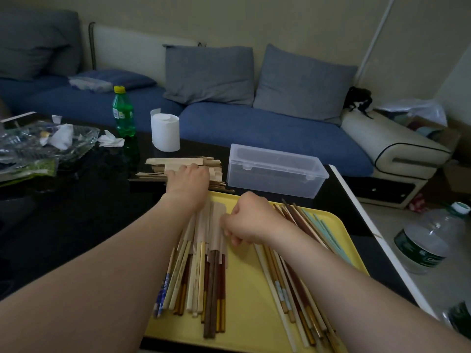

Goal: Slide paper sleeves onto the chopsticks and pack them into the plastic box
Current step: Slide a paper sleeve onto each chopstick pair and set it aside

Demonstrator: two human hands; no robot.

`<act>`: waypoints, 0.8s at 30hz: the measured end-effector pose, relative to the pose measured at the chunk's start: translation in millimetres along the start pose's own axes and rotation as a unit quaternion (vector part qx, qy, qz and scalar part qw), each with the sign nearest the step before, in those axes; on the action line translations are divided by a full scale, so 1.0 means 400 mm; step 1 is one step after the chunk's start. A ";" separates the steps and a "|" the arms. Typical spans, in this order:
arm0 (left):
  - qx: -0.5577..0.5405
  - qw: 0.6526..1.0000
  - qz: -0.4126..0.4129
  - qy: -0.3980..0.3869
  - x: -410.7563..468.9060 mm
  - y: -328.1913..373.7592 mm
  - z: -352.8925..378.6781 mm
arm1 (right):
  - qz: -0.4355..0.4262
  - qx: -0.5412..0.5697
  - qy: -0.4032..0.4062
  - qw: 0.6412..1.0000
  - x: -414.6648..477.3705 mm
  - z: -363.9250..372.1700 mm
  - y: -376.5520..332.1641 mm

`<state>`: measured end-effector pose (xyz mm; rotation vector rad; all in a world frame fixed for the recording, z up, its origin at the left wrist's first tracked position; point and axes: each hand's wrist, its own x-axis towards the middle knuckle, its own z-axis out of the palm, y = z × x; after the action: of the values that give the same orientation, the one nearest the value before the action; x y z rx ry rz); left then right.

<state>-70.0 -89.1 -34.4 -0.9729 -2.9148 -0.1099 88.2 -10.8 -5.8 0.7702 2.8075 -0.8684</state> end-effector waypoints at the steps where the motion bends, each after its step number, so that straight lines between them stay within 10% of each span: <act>1: 0.011 1.000 0.003 0.004 0.006 -0.001 0.003 | -0.006 0.003 0.016 1.000 0.009 0.001 0.003; 17: -0.035 0.965 0.118 0.229 0.017 0.025 -0.020 | 0.033 0.059 0.097 0.993 0.024 -0.045 0.018; 24: -0.161 0.954 0.180 0.179 -0.035 0.107 -0.061 | 0.113 -0.071 -0.042 0.990 -0.044 -0.098 0.059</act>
<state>-32.1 -65.7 -9.4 -1.3492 -2.3901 -0.6789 117.1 19.8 19.2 0.9804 2.6096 -0.6405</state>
